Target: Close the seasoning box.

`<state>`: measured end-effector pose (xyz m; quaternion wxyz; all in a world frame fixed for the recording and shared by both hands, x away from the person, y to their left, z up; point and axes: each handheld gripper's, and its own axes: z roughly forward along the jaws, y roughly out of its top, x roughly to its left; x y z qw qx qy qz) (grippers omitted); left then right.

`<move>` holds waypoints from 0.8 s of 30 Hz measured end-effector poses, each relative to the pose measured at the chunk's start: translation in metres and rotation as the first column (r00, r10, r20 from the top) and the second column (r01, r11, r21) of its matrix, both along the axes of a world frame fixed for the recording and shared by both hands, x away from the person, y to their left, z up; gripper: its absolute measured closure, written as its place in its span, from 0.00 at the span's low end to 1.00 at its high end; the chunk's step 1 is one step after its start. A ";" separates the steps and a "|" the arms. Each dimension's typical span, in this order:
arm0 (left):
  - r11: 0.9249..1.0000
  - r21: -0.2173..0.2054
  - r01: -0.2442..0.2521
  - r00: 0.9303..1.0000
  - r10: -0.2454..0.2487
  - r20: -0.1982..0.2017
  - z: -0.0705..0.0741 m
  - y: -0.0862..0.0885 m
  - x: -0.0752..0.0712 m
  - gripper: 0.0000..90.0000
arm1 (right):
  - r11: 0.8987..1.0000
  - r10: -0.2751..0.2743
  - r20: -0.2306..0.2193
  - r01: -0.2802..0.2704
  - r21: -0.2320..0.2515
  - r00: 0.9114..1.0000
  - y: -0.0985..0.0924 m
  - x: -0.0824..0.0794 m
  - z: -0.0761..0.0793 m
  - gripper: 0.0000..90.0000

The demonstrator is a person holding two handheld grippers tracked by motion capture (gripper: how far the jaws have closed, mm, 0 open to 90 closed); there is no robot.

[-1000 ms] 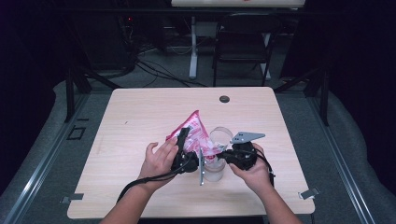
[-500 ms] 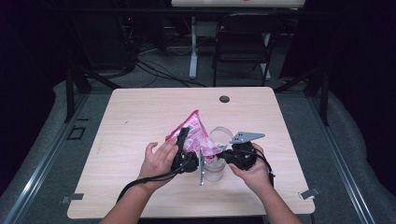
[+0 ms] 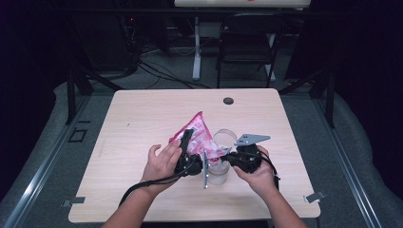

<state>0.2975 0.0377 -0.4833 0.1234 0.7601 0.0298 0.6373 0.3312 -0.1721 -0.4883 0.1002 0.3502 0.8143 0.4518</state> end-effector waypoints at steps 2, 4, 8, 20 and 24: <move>1.000 0.000 0.000 1.000 0.000 -0.001 0.000 0.000 0.000 0.71 | 1.000 -0.002 0.003 0.002 -0.001 1.000 0.000 0.000 0.000 1.00; 1.000 0.000 -0.001 1.000 0.001 0.000 0.000 0.000 0.000 0.71 | 1.000 -0.001 0.001 0.001 0.000 1.000 0.000 0.000 0.000 1.00; 1.000 0.001 -0.002 1.000 0.002 -0.002 0.000 0.000 0.000 0.71 | 1.000 -0.001 0.003 0.001 -0.002 1.000 0.001 0.000 0.000 1.00; 1.000 0.004 -0.002 1.000 0.002 0.004 0.001 -0.001 -0.001 0.71 | 1.000 -0.005 0.003 0.005 0.003 1.000 0.000 0.000 -0.001 1.00; 1.000 0.004 0.000 1.000 0.000 0.006 0.001 -0.001 -0.002 0.71 | 1.000 -0.003 0.002 0.003 0.001 1.000 0.000 0.000 -0.001 1.00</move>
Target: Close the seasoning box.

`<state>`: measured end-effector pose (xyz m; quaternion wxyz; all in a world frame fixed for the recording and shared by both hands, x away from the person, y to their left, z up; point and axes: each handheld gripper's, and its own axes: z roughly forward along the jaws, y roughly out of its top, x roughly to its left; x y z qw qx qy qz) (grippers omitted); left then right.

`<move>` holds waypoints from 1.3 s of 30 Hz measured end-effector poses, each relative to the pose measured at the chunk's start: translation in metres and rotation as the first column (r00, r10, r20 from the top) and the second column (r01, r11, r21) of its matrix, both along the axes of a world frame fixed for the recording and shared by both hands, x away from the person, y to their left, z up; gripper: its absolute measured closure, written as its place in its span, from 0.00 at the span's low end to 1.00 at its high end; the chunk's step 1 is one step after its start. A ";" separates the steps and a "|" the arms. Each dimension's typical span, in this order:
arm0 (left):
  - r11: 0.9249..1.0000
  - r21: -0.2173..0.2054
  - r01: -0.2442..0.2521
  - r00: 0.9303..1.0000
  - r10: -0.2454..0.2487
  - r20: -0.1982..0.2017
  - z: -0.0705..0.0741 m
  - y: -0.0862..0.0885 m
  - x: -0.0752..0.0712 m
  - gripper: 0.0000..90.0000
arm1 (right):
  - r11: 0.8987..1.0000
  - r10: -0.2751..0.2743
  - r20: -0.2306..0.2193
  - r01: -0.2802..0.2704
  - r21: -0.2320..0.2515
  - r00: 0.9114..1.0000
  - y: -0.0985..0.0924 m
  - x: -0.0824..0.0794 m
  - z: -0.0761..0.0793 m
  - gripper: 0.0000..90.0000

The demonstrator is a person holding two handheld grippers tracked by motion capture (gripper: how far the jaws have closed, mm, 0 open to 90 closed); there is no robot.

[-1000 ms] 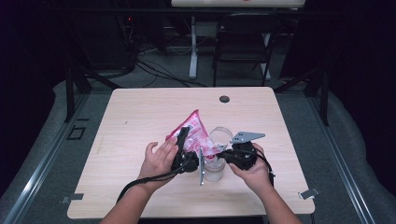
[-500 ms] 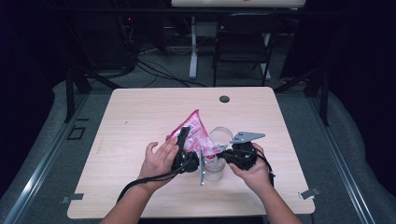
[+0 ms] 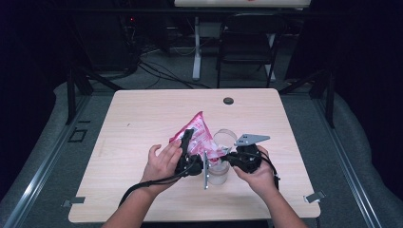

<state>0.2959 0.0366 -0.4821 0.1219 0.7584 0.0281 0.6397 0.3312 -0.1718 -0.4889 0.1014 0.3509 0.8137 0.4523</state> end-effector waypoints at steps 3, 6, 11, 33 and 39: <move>1.000 0.001 0.000 1.000 0.000 0.001 0.000 0.000 0.000 0.71 | 1.000 -0.001 -0.001 0.001 0.001 1.000 0.000 0.000 0.000 1.00; 1.000 0.005 0.001 1.000 -0.001 0.007 0.000 -0.001 -0.001 0.71 | 1.000 -0.001 -0.002 0.001 0.001 1.000 0.000 0.000 0.000 1.00; 1.000 0.017 0.000 1.000 0.000 0.007 0.001 -0.002 -0.001 0.71 | 1.000 -0.002 -0.005 0.002 -0.001 1.000 0.000 0.000 -0.001 1.00; 0.999 0.032 0.008 1.000 -0.008 0.015 0.004 -0.004 -0.001 0.71 | 1.000 0.006 -0.011 -0.006 -0.016 1.000 0.000 0.001 -0.001 1.00; 0.999 0.041 0.008 1.000 -0.009 0.016 0.004 -0.004 -0.002 0.71 | 1.000 0.005 -0.011 -0.005 -0.019 1.000 0.000 0.000 -0.001 1.00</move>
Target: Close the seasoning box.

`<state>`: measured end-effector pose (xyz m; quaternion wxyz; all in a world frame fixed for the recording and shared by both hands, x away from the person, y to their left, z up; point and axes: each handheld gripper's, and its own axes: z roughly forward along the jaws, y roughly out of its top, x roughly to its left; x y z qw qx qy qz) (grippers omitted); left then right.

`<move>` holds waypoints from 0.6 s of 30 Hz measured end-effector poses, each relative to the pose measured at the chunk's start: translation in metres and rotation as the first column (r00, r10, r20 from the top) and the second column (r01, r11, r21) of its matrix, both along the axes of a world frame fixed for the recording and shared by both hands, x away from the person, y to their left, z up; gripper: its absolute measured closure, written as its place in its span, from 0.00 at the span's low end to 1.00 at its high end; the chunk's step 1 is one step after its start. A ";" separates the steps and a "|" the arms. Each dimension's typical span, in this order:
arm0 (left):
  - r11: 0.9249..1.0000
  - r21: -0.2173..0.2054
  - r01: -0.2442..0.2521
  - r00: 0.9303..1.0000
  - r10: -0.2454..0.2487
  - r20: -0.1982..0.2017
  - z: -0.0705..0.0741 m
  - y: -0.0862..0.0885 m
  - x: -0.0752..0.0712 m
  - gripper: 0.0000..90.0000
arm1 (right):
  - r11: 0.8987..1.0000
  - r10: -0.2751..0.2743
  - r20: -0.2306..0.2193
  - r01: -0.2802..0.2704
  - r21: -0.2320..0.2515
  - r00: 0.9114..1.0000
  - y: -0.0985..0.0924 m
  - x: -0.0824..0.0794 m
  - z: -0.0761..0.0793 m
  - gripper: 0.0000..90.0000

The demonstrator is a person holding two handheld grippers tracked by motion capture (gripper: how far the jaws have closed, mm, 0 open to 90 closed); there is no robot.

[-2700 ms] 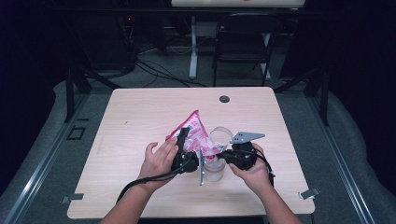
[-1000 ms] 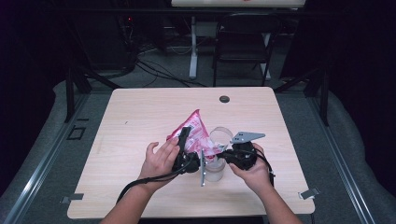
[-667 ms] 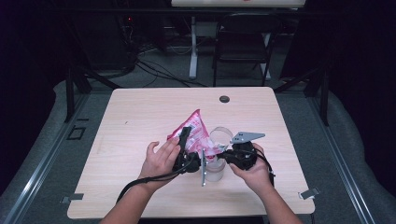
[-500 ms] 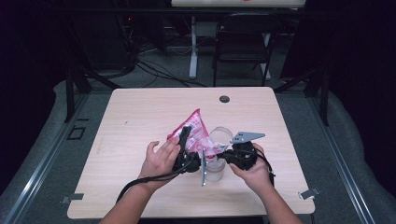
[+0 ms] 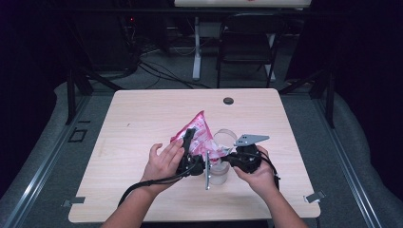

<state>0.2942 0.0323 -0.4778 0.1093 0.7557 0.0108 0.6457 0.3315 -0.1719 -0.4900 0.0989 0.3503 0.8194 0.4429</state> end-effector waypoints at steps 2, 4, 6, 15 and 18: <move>1.000 0.002 0.000 1.000 0.000 0.002 0.000 0.000 0.000 0.71 | 1.000 0.001 0.000 -0.001 0.000 1.000 0.000 0.000 0.000 1.00; 1.000 0.007 -0.002 1.000 0.002 -0.003 0.001 0.000 0.000 0.72 | 1.000 0.000 0.001 0.000 0.001 1.000 0.000 0.000 0.000 1.00; 1.000 0.010 -0.003 1.000 0.003 -0.004 0.002 0.000 -0.001 0.71 | 1.000 -0.001 0.001 0.001 0.003 1.000 0.000 0.000 0.000 1.00; 1.000 0.021 -0.002 1.000 0.002 -0.011 0.003 -0.001 0.000 0.71 | 1.000 0.003 -0.001 -0.003 0.002 1.000 0.000 0.000 0.000 1.00; 1.000 0.025 -0.002 1.000 0.002 -0.013 0.004 -0.001 0.000 0.71 | 1.000 0.002 -0.001 -0.002 0.001 1.000 0.000 0.000 0.000 1.00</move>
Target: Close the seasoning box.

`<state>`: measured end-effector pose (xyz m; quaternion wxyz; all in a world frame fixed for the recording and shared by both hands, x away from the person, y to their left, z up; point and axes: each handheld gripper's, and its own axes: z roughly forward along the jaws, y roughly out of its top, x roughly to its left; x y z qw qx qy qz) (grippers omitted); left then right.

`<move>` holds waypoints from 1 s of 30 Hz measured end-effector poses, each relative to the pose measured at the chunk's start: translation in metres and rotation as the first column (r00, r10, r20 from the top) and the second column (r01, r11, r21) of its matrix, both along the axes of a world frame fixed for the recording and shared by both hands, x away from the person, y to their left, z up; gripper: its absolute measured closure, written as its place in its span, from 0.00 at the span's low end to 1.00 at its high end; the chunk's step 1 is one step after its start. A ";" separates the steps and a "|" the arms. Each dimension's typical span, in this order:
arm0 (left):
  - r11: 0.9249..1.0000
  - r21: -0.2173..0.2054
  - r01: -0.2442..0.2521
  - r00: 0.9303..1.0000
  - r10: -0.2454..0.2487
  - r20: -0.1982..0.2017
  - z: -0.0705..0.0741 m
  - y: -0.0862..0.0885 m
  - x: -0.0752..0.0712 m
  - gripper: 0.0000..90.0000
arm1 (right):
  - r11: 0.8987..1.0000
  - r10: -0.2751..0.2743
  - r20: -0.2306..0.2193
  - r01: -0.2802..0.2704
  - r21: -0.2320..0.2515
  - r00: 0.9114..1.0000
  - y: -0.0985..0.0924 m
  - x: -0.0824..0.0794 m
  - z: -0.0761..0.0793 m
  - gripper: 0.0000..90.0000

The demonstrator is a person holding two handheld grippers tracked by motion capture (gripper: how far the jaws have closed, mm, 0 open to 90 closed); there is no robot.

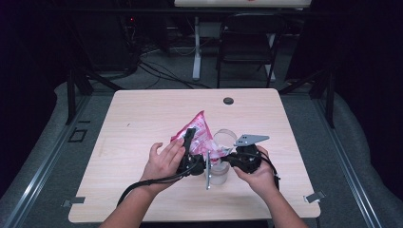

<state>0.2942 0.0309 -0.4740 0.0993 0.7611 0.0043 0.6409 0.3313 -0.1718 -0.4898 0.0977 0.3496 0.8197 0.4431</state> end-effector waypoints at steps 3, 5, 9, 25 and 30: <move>1.000 0.005 -0.004 1.000 0.004 -0.005 0.001 0.000 0.000 0.71 | 1.000 0.000 0.001 0.000 0.002 1.000 0.000 0.000 0.000 1.00; 1.000 0.008 -0.004 1.000 0.005 -0.005 0.001 0.000 0.000 0.71 | 1.000 0.000 0.001 0.000 0.002 1.000 0.000 0.000 0.000 1.00; 1.000 0.014 -0.004 1.000 0.004 -0.005 0.002 -0.001 0.000 0.71 | 1.000 0.000 0.001 0.000 0.000 1.000 0.000 0.000 0.000 1.00; 1.000 0.020 -0.001 1.000 0.000 0.005 0.003 -0.003 -0.001 0.71 | 1.000 -0.001 0.003 0.001 0.003 1.000 -0.001 0.000 0.000 1.00; 1.000 0.022 -0.002 1.000 0.002 0.005 0.004 -0.004 -0.001 0.71 | 1.000 -0.004 0.004 0.004 0.003 1.000 -0.001 0.000 0.000 1.00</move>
